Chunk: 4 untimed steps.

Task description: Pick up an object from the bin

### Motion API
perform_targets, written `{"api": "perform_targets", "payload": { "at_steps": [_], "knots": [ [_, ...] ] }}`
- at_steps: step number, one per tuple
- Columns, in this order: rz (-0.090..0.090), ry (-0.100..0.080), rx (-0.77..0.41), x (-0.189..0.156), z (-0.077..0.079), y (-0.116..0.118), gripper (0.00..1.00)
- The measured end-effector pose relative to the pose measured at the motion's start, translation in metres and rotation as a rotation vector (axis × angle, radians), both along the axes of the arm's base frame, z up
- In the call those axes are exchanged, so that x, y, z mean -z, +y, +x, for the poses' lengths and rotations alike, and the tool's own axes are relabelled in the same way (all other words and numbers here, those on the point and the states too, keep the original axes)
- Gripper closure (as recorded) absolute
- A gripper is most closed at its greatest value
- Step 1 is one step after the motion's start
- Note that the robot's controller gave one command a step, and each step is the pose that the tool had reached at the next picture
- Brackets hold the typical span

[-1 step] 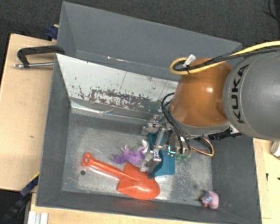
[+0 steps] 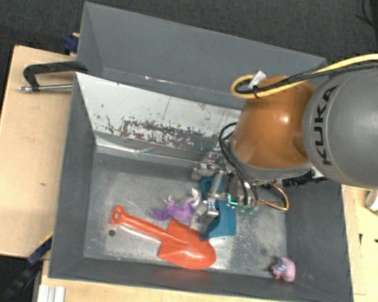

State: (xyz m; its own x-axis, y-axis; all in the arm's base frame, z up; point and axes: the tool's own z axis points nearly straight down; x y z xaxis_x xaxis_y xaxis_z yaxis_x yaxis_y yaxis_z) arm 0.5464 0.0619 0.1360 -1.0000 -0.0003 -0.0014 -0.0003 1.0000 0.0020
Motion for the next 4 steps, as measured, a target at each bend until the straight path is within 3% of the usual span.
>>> {"api": "perform_targets", "payload": {
  "at_steps": [1, 2, 3, 4],
  "knots": [
    [0.001, -0.007, -0.025, 0.06, 0.004, -0.01, 1.0],
    [0.001, -0.007, -0.025, 0.06, 0.004, -0.01, 1.0],
    [0.0, -0.003, -0.032, -0.055, 0.013, 0.009, 1.0],
    [0.0, -0.003, -0.032, -0.055, 0.013, 0.009, 1.0]
  ]
}}
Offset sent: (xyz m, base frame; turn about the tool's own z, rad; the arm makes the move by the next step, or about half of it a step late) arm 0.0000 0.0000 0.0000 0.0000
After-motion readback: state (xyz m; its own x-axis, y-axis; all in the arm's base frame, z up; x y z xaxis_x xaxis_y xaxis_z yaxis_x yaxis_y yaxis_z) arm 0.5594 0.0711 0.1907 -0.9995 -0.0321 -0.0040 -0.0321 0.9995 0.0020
